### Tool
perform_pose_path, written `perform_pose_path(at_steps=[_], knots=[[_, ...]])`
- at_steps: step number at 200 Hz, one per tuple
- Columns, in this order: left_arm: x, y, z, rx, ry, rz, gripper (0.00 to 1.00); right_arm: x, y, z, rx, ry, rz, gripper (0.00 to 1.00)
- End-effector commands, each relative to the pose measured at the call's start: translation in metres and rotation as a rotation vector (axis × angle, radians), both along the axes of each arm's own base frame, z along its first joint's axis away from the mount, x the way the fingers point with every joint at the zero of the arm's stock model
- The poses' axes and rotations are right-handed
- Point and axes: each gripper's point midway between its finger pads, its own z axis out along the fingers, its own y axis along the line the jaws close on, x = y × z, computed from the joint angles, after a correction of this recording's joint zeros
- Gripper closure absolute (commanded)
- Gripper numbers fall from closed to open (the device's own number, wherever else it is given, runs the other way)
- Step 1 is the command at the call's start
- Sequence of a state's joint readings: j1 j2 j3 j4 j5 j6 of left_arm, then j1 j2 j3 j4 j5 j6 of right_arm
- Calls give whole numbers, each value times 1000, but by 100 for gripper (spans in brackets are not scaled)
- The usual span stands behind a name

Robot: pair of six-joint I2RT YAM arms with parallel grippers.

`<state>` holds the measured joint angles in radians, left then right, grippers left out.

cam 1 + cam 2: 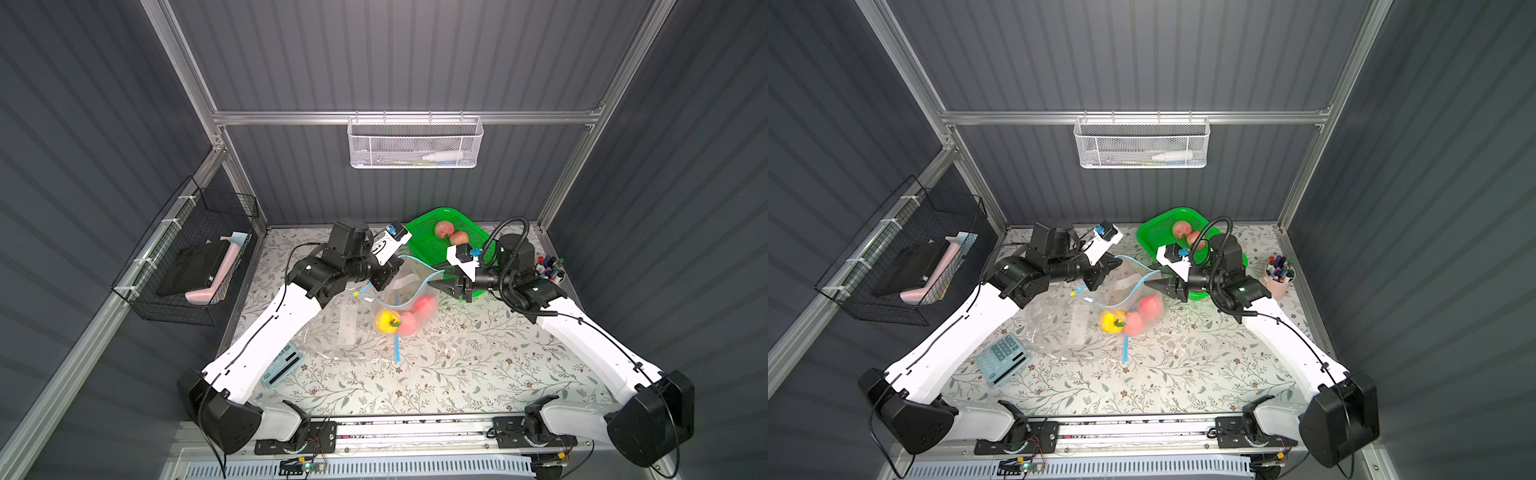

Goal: Place the peach in a zip-top bag and seal the zipper
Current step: Zip the zipper on the zipper food storage bag.

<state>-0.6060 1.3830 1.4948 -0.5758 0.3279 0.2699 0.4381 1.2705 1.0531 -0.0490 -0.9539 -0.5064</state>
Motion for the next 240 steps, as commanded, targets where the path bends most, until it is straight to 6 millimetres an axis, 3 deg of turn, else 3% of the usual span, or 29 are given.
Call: perform_pose_path(at_steps=[1, 8, 13, 25, 34, 45, 61, 85, 121, 127, 150, 194, 240], knots=[[2, 4, 20, -63, -28, 41, 94, -6, 2, -6, -3, 21, 47, 86], [8, 7, 21, -74, -17, 89, 86, -3, 2, -7, -4, 34, 32, 95], [12, 9, 21, -81, -7, 122, 75, -2, 1, -7, -5, 42, 22, 100], [24, 15, 22, -101, 19, 219, 42, 4, 0, -10, -9, 70, -24, 100], [34, 19, 26, -128, 35, 292, 25, 10, -2, -11, -10, 87, -70, 100], [45, 25, 29, -145, 39, 367, 11, 14, -6, -16, -19, 100, -111, 100], [56, 38, 34, -162, 52, 461, 1, 21, -11, -17, -12, 97, -176, 100], [62, 60, 42, -219, 62, 533, 0, 27, -21, -18, -5, 96, -240, 100], [51, 97, 50, -348, 74, 578, 0, 35, -28, -21, 16, 126, -274, 100], [48, 103, 34, -350, 103, 583, 0, 36, -29, -21, 20, 131, -279, 100], [32, 119, 24, -399, 106, 582, 0, 43, -34, -22, 43, 160, -300, 100], [-10, 125, 4, -412, 59, 505, 0, 45, -42, -21, 111, 198, -272, 100], [-34, 102, -22, -435, 19, 293, 1, 54, -44, -27, 135, 258, -271, 100]])
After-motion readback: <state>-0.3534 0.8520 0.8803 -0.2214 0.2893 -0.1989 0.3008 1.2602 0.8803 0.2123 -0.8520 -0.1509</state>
